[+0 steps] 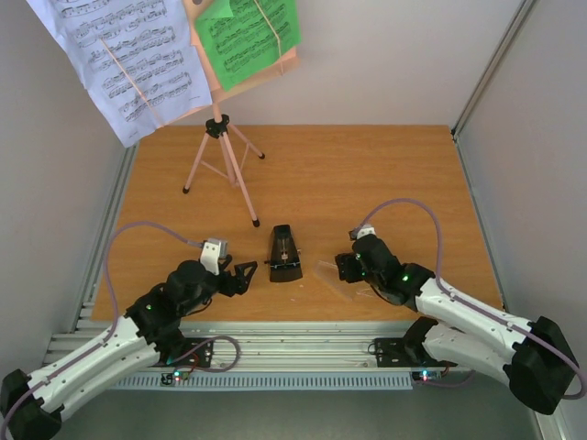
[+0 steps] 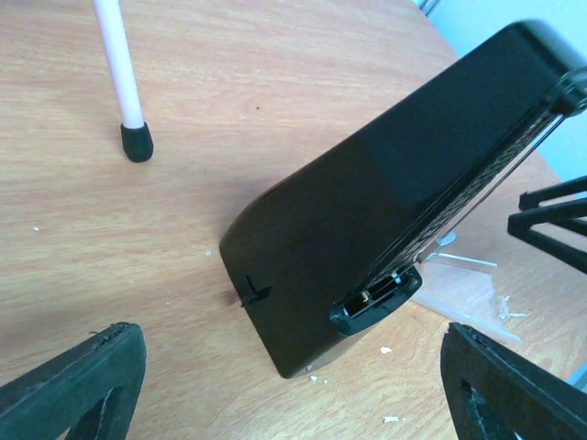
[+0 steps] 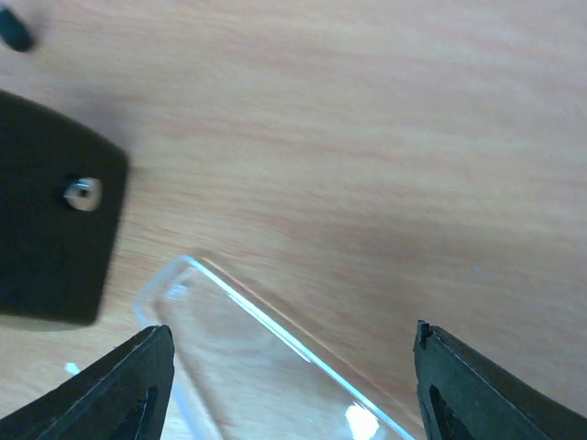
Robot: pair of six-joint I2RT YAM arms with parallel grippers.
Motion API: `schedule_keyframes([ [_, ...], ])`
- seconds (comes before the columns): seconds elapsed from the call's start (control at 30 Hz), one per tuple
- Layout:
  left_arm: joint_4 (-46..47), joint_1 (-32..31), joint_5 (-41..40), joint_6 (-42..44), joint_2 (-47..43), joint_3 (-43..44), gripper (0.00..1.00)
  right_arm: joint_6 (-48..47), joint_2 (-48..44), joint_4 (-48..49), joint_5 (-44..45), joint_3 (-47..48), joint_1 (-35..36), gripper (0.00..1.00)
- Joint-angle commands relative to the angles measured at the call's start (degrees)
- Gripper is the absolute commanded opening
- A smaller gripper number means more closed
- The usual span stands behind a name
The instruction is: Pack up the instrument practice props
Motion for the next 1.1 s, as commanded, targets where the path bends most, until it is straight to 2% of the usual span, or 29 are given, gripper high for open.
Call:
schedule_keyframes([
  [0.0, -3.32, -0.14, -1.96, -1.00, -1.88, 2.70, 0.89, 5.53, 2.15, -8.10, -5.29, 1.69, -5.45, 0.72],
  [0.17, -3.01, -0.12, -1.05, -1.07, -0.62, 2.81, 0.89, 6.04, 6.60, -6.77, -10.84, 2.20, -7.93, 0.72],
  [0.53, -3.40, -0.09, 1.31, -0.53, -0.12, 3.23, 0.90, 4.88, 14.85, -5.32, -11.74, 4.60, -8.17, 0.69],
  [0.83, -3.86, -0.14, 1.50, 0.14, -0.32, 3.07, 0.90, 4.33, 17.86, -7.30, -12.18, 6.35, -8.16, 0.66],
  [1.07, -4.19, -0.10, 1.59, 0.27, -0.47, 2.90, 0.90, 6.71, 18.36, -8.71, -17.88, 6.85, -7.01, 0.66],
])
